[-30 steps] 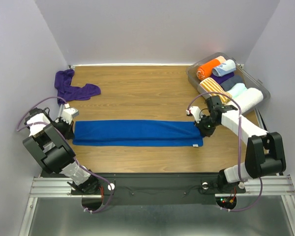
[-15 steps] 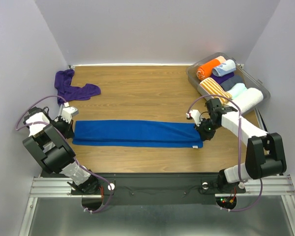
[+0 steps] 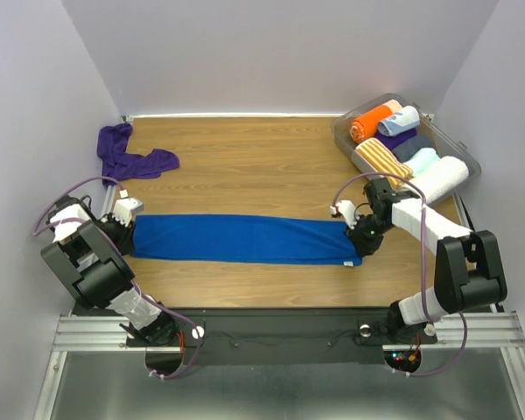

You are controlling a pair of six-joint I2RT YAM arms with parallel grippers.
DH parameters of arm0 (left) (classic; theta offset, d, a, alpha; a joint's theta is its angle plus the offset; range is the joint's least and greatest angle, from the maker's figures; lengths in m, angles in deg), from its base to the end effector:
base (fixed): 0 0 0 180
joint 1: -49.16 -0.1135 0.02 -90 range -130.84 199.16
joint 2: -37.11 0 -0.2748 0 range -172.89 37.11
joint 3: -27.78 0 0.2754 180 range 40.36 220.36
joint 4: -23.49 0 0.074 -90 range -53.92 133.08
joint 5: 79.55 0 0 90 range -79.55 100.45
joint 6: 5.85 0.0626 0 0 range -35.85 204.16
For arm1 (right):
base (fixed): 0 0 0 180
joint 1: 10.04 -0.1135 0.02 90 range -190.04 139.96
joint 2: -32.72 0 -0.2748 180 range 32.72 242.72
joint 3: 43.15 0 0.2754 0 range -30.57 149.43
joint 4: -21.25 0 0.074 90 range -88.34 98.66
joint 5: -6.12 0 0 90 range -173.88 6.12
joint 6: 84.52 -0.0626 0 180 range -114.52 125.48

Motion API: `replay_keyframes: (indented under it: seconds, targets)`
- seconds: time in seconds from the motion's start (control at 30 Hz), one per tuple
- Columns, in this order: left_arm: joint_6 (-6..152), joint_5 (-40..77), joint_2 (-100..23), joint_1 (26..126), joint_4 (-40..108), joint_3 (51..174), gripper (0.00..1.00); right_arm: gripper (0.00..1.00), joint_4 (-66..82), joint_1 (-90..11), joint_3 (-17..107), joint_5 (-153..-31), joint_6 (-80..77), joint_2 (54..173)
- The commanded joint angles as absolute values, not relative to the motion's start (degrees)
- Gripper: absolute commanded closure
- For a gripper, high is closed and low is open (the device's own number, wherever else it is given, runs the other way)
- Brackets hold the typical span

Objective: Roll the towels
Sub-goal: Fold the towel

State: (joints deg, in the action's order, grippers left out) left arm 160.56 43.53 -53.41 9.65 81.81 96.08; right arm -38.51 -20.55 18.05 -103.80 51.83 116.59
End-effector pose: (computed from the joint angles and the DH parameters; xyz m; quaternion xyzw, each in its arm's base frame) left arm 0.2518 0.1634 0.1594 0.3246 0.8988 -0.0835 0.2824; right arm 0.2540 0.0688 0.1489 -0.4779 0.8588 0.1442 0.1150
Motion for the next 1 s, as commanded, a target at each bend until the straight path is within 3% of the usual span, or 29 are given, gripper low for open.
replay_keyframes:
  seconds: [0.0, 0.03, 0.1, 0.2, 0.27, 0.37, 0.5, 0.6, 0.73, 0.97]
  targets:
    - [162.5, 43.4, -49.9, 9.2, 83.9, 96.8, 0.6, 0.64, -39.9, -20.2, 23.8, -104.4, 49.6, 113.9]
    - [162.6, 43.4, -49.6, 9.2, 84.5, 97.8, 0.51, 0.6, -40.6, -20.2, 25.2, -104.9, 49.3, 113.5]
    - [163.6, 43.1, -48.7, 9.2, 86.4, 99.0, 0.45, 0.51, -41.6, -20.2, 28.5, -105.5, 48.6, 113.3]
    - [162.2, 43.7, -47.5, 9.2, 86.6, 100.8, 0.38, 0.5, -42.5, -20.2, 34.5, -107.4, 46.5, 114.3]
    - [161.0, 45.2, -46.6, 9.7, 86.2, 101.8, 0.38, 0.52, -42.7, -20.2, 38.4, -108.8, 45.3, 117.0]
    - [155.7, 46.7, -44.6, 13.1, 83.0, 101.1, 0.42, 0.67, -42.5, -20.3, 41.5, -108.1, 43.6, 122.3]
    - [153.4, 47.4, -41.5, 20.9, 82.2, 98.8, 0.49, 0.69, -40.2, -20.6, 41.1, -105.8, 41.5, 126.3]
    - [150.3, 48.1, -37.7, 31.4, 79.9, 96.3, 0.5, 0.71, -38.9, -20.9, 40.2, -104.6, 40.7, 128.9]
    - [143.5, 47.9, -33.7, 46.8, 73.2, 95.1, 0.42, 0.7, -36.7, -21.6, 38.3, -103.3, 40.3, 131.2]
    - [126.0, 40.4, -38.4, 78.7, 56.0, 95.7, 0.42, 0.7, -33.2, -21.8, 35.9, -100.8, 40.0, 134.6]
